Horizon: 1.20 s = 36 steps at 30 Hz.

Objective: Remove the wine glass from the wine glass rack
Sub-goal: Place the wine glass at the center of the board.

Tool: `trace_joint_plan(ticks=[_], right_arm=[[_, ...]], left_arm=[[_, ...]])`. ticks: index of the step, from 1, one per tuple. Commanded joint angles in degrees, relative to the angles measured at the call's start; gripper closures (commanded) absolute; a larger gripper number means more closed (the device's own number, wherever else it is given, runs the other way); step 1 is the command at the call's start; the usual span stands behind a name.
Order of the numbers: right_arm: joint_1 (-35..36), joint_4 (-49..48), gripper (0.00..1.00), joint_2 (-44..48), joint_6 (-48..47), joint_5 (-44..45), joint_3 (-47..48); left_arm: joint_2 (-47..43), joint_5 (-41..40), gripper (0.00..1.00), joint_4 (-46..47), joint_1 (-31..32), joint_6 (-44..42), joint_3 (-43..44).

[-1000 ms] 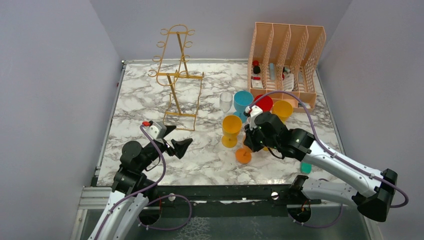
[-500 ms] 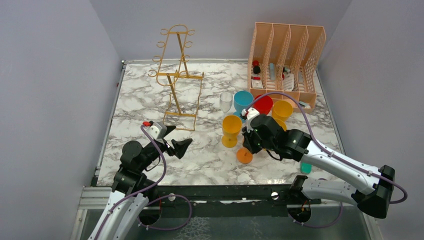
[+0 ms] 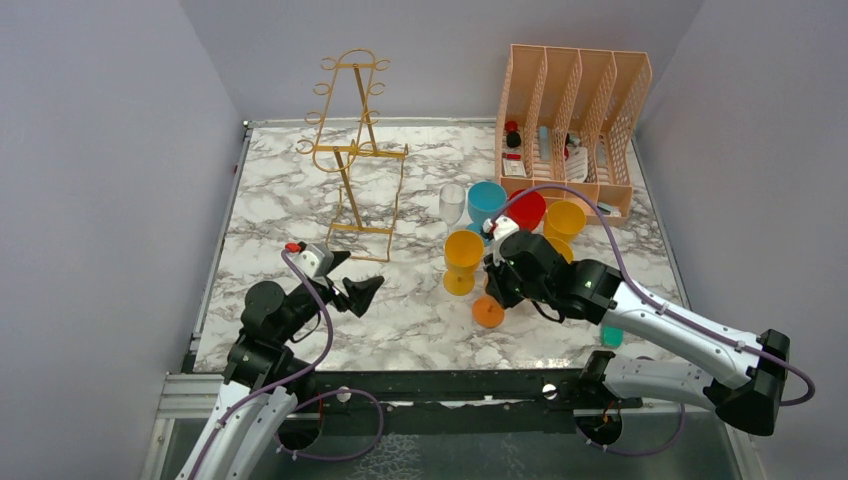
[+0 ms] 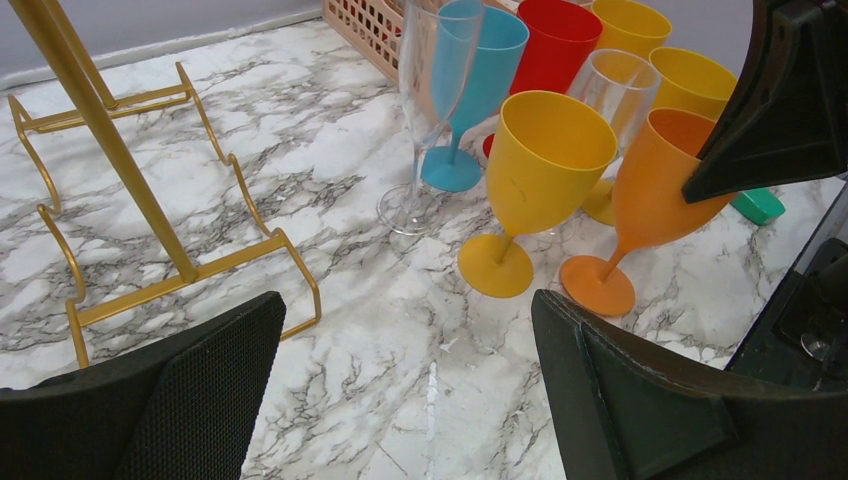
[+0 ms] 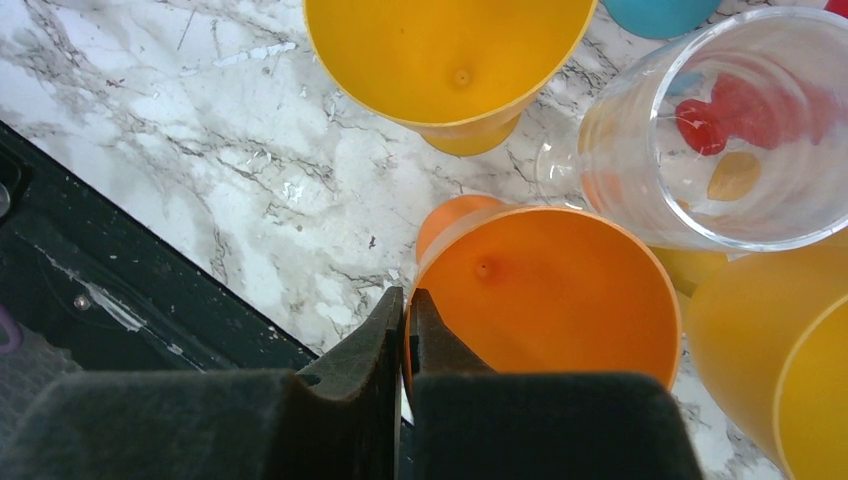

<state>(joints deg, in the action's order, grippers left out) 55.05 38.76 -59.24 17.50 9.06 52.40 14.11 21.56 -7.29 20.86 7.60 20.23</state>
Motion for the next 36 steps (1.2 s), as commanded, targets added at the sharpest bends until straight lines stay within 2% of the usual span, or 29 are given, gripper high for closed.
trace_joint_plan(ticks=[1,11,15,17,24,36], right_arm=[[0.8,1.5,0.94,1.5,1.9,4.1,1.2],[4.1,0.2,0.94,0.7,2.3,7.0,1.3],[7.0,0.8,0.94,-0.6,3.0,10.7,1.8],[7.3,0.0,0.91,-0.3,2.8,11.7,1.2],[7.6,-1.8,0.85,-0.1,2.3,11.7,0.6],[7.6,-1.2,0.83,-1.2,1.6,10.0,1.6]], left_arm=[[-0.5,-1.9,0.01,-0.7,-0.2,-0.7,2.1],[-0.7,-2.2,0.01,-0.8,-0.2,-1.0,2.1],[-0.7,-2.3,0.01,-0.8,-0.2,-1.2,2.1],[-0.7,-2.3,0.01,-0.8,-0.2,-1.2,2.1],[-0.6,-2.5,0.01,-0.9,-0.2,-1.2,2.1],[-0.2,-2.2,0.01,-0.9,-0.2,-1.3,2.0]])
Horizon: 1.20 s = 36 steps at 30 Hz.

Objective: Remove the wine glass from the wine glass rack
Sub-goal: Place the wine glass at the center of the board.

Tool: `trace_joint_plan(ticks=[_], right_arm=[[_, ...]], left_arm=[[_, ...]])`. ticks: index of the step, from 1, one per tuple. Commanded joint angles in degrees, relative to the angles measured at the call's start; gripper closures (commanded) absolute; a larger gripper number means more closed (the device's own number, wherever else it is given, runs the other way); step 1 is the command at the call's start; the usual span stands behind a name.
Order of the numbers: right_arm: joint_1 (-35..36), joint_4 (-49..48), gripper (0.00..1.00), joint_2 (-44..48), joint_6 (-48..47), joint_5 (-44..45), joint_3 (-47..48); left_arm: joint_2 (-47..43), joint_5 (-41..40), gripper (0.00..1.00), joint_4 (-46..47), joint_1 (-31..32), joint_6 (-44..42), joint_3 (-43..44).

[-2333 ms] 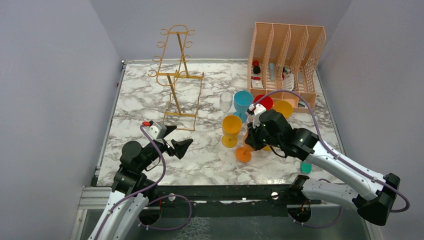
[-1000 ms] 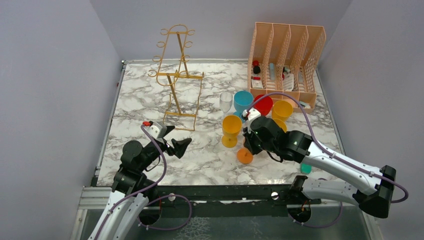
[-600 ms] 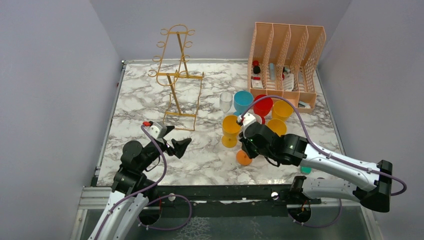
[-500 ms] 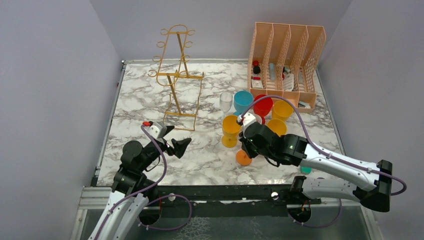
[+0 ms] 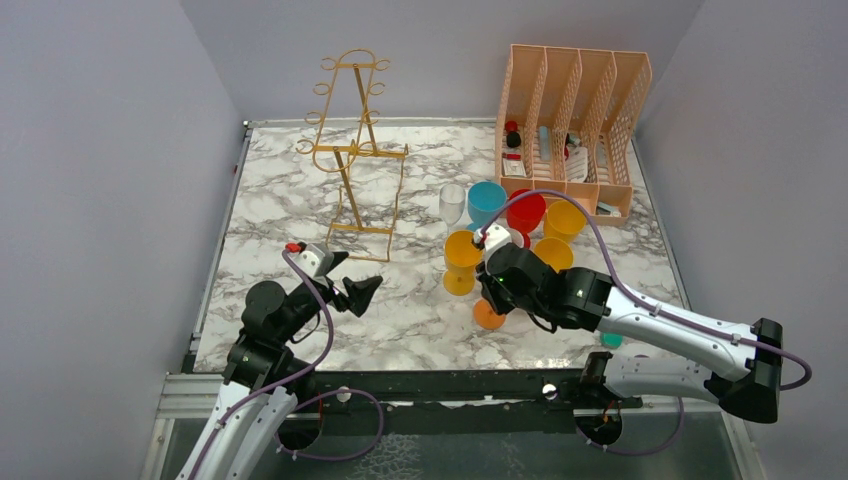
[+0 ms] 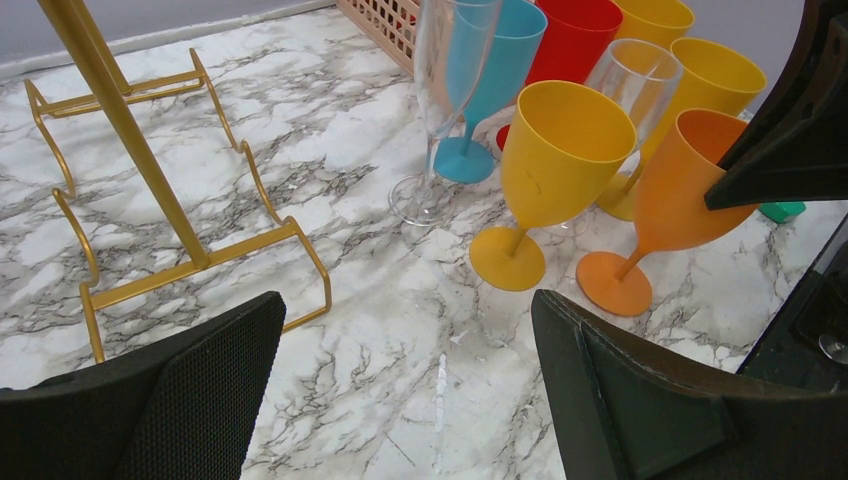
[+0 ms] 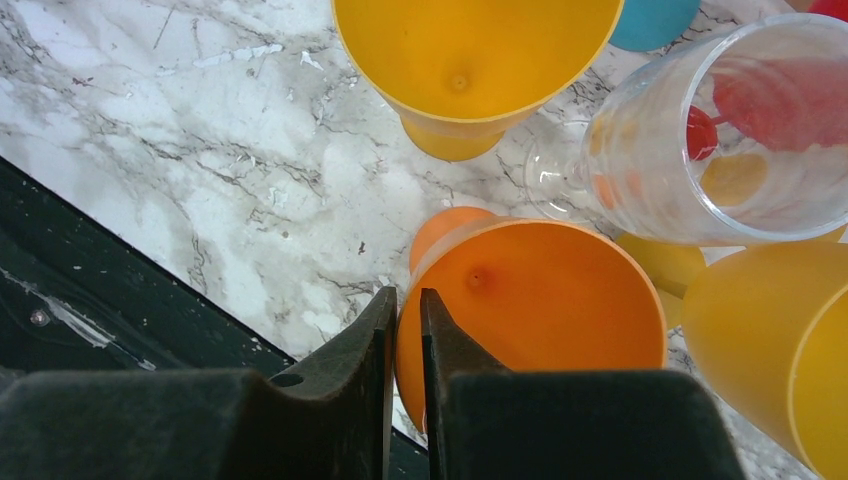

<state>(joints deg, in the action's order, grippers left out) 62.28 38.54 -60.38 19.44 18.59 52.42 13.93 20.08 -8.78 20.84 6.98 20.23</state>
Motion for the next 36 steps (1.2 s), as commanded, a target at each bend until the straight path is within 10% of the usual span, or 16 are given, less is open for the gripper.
trace_joint_plan(ticks=[1,36], right_arm=[[0.3,-1.1,0.83,0.1,-0.3,0.5,1.5],[0.4,-2.5,0.85,1.7,-0.7,-4.2,1.8]], left_arm=[[0.0,-0.7,0.01,0.6,-0.2,-0.7,2.0],[0.6,-0.8,0.01,0.6,-0.2,-0.7,2.0]])
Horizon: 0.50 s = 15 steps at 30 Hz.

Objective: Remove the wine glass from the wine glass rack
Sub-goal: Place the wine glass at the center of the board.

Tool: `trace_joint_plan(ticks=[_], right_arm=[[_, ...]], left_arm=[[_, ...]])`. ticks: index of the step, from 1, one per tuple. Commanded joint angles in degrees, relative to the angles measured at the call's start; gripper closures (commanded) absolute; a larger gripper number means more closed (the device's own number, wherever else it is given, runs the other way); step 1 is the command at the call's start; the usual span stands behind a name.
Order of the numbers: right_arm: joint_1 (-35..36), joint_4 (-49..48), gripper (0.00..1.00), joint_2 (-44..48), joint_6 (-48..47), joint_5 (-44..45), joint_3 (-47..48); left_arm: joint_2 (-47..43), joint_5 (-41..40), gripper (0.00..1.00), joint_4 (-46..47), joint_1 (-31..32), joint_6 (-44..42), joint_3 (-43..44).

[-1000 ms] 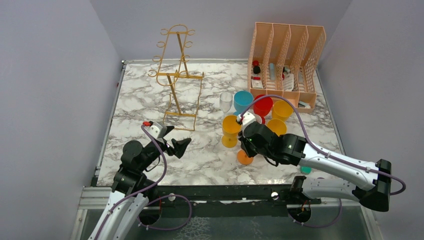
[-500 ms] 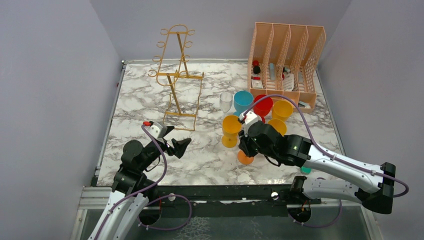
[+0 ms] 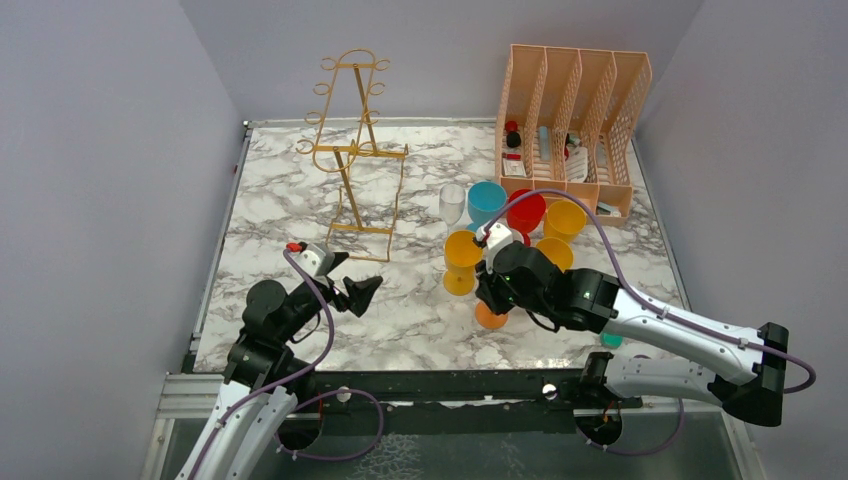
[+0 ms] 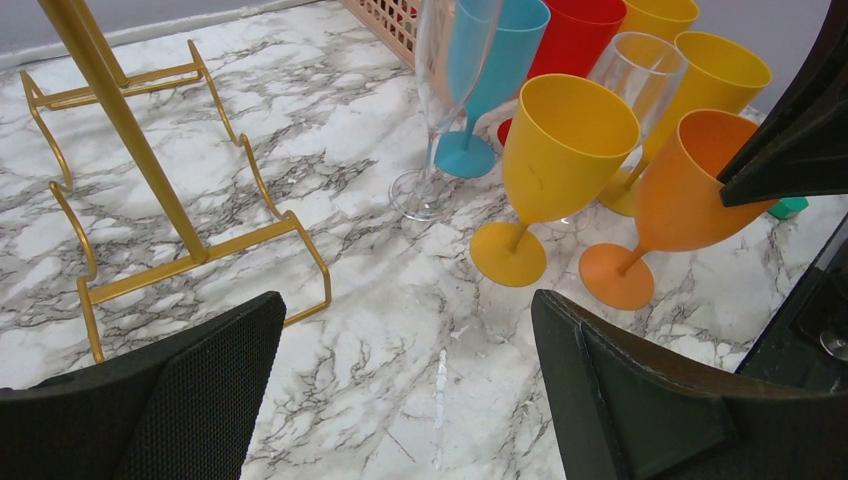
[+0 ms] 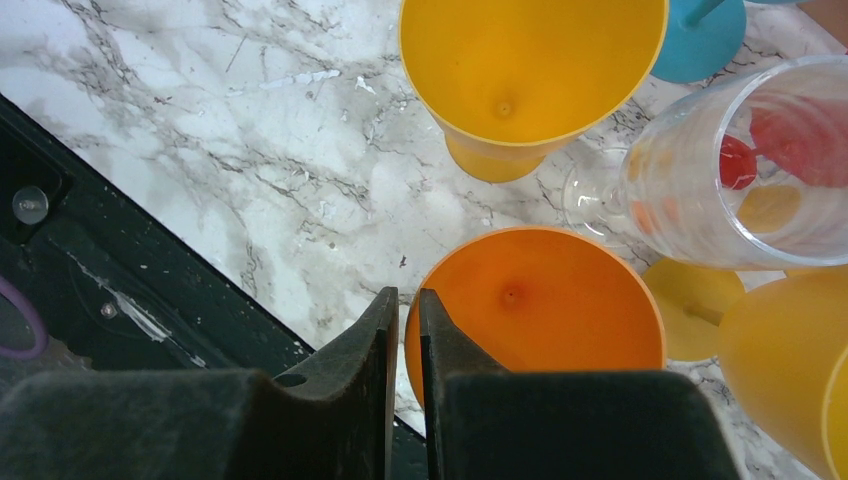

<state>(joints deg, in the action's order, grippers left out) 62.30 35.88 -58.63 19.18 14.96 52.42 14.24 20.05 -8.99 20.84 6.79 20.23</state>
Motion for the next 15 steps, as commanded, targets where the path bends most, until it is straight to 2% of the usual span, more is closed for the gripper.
trace_joint_plan(ticks=[1,15], right_arm=[[0.3,0.1,0.85,0.1,-0.4,-0.4,2.0],[0.4,-5.0,0.75,3.9,-2.6,1.7,3.2]], left_arm=[[0.2,-0.7,0.01,0.8,-0.2,-0.5,2.0],[0.1,-2.8,0.01,0.8,-0.2,1.5,2.2]])
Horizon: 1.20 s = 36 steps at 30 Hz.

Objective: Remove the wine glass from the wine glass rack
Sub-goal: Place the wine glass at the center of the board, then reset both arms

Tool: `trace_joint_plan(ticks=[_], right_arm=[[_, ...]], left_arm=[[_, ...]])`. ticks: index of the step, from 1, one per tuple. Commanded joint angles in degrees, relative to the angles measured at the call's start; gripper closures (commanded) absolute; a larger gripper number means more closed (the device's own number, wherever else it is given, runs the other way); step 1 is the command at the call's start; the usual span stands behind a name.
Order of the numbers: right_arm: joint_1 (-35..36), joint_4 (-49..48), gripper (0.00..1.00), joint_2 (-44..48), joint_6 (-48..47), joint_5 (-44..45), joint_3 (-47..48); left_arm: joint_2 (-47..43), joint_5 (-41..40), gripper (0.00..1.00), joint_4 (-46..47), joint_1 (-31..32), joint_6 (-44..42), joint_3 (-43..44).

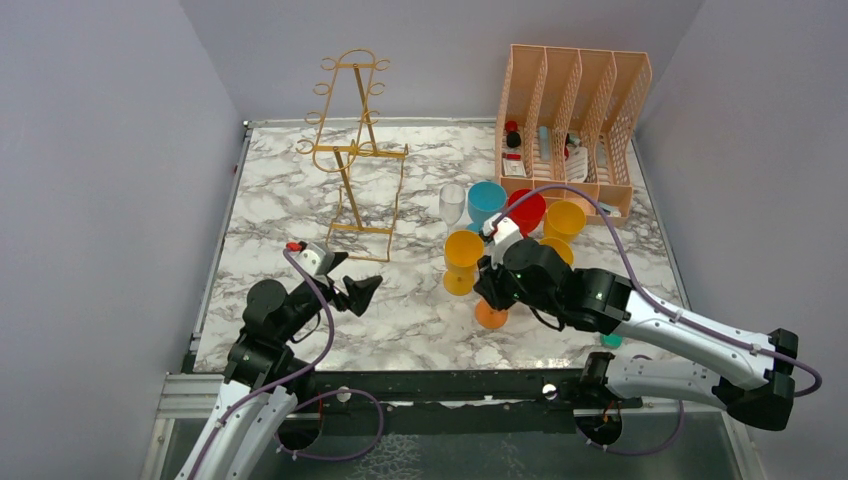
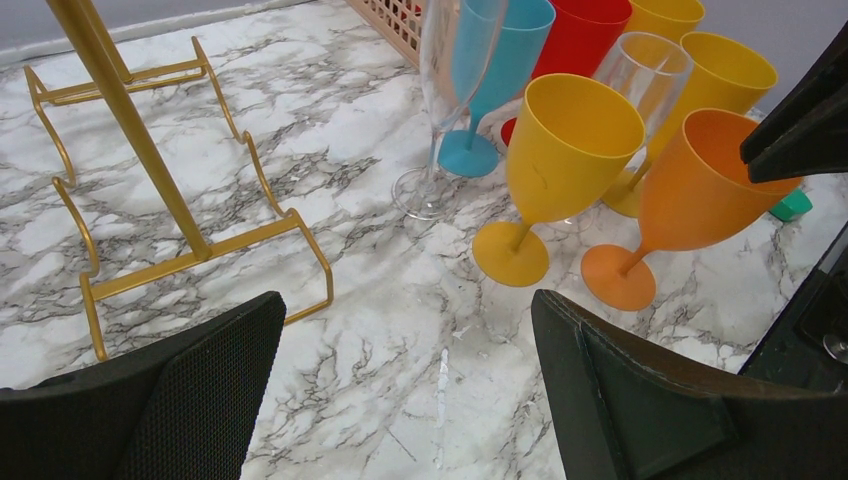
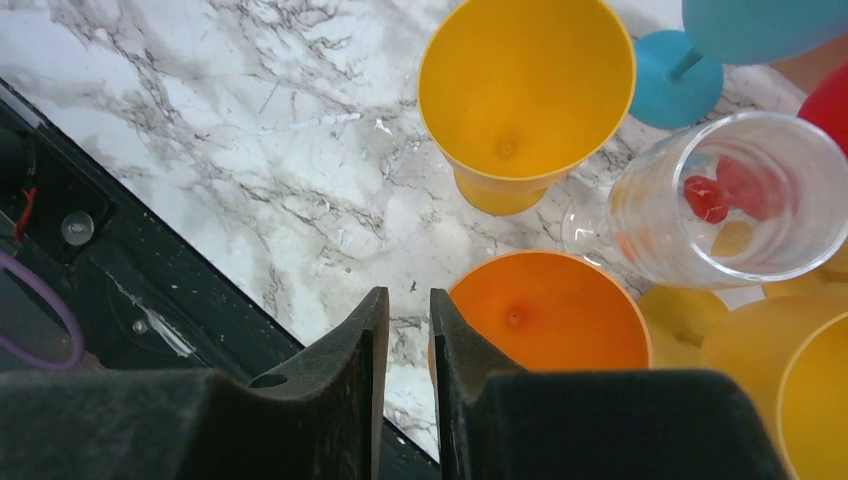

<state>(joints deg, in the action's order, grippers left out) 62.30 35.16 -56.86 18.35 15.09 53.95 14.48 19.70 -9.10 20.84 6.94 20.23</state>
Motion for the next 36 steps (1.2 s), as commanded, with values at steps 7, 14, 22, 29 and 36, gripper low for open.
trace_joint_plan(ticks=[7,14,22,29,36], right_arm=[[0.3,-17.3,0.68,3.1,-6.2,7.4,2.6],[0.4,-27.6,0.32,2.4,-16.3,17.0,3.3],[0.1,-34.1,0.13,0.3,-26.2,25.5,3.0],[-16.9,-23.5,0.10,-0.5,-15.5,11.2,7.1],[-39.1,-15.1,0.08,-2.0,-6.0,-7.6,11.8]], left_arm=[[4.3,-4.9,0.01,-0.7,-0.2,6.3,4.4],[6.2,-14.9,0.01,-4.3,-0.2,11.7,6.2],[9.5,-24.3,0.01,-7.8,-0.2,12.6,9.0],[13.2,-34.2,0.01,-9.9,-0.2,14.7,11.0],[16.5,-43.7,0.01,-13.5,-0.2,13.2,14.1]])
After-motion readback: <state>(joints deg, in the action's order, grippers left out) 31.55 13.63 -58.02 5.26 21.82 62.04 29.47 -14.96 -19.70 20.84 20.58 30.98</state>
